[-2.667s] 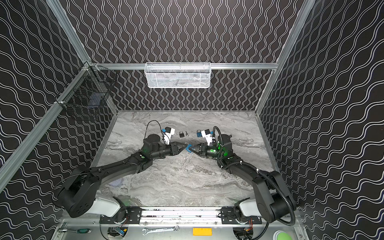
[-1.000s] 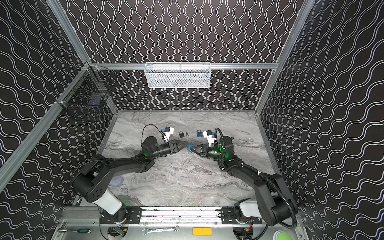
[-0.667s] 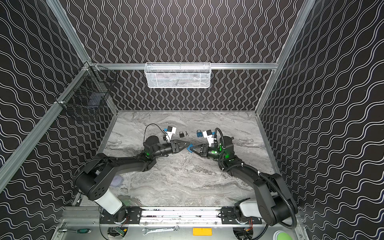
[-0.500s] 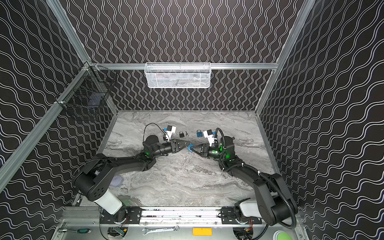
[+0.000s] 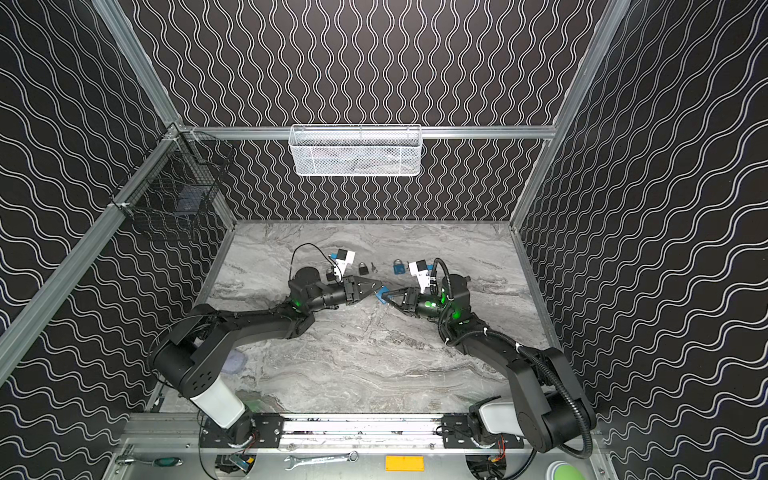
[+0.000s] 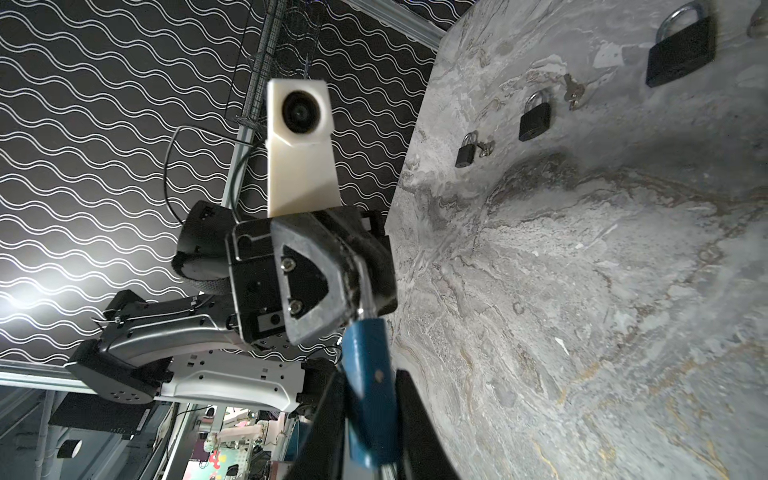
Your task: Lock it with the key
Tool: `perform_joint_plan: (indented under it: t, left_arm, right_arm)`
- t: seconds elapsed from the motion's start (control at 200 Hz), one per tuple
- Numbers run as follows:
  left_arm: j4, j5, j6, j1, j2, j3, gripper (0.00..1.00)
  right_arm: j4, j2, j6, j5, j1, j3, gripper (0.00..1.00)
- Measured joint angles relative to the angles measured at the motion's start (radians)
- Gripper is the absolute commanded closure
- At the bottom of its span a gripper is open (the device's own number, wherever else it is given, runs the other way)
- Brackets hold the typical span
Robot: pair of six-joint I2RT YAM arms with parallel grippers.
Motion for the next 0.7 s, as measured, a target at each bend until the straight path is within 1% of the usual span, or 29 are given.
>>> perform_joint_plan:
  t: [0.12, 0.205, 0.29, 0.561, 0.696]
  left_arm:
    - [-0.032, -0.001, 0.0, -0.005, 0.0, 0.008, 1.0]
    - [-0.057, 0.0, 0.001, -0.005, 0.0, 0.013, 1.0]
    - [-0.066, -0.001, 0.0, -0.005, 0.001, 0.013, 1.0]
    - [-0.069, -0.005, -0.018, -0.002, 0.014, 0.013, 1.0]
    - [-0.069, -0.005, -0.019, -0.002, 0.013, 0.013, 1.0]
  right_arm:
    - [0.026, 0.0, 0.008, -0.002, 0.0, -0.02, 0.63]
    - [0.051, -0.004, 0.016, 0.002, -0.002, -0.041, 0.62]
    - [0.063, -0.013, 0.03, 0.003, -0.008, -0.058, 0.58]
    - [0.102, -0.033, 0.037, 0.008, -0.027, -0.106, 0.58]
    - [0.097, -0.04, 0.035, 0.011, -0.027, -0.108, 0.61]
